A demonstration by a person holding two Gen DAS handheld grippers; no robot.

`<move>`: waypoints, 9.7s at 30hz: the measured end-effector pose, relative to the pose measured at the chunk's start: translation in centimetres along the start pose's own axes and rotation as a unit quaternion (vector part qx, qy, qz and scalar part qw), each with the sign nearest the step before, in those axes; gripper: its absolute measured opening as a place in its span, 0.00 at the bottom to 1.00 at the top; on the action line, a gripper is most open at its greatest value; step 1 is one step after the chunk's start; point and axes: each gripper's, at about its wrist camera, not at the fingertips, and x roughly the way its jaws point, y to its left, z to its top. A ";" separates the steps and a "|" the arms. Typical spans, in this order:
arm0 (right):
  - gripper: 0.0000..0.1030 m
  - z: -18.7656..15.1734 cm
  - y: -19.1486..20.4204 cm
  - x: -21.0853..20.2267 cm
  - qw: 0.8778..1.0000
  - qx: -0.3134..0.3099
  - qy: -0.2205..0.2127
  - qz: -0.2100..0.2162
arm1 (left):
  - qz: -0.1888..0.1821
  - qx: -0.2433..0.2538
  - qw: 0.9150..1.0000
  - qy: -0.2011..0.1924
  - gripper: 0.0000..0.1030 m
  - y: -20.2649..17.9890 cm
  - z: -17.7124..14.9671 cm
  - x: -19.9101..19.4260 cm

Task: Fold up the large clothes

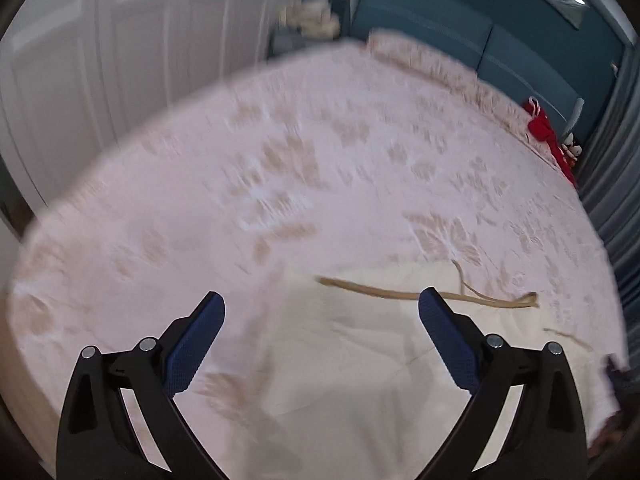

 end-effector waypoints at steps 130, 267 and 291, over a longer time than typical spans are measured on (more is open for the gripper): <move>0.01 -12.5 17.8 3.5 0.974 -0.089 0.192 0.080 | -0.067 -0.036 0.997 0.020 0.25 -4.6 -7.7 -8.9; 0.18 -8.7 -4.5 -7.7 0.984 -0.033 0.171 -0.032 | -0.015 0.212 0.972 0.100 0.70 -30.8 -16.4 -1.9; 0.02 1.1 -0.1 -2.5 0.988 0.026 0.148 0.014 | -0.050 0.056 0.986 0.150 0.71 -24.8 -8.8 1.7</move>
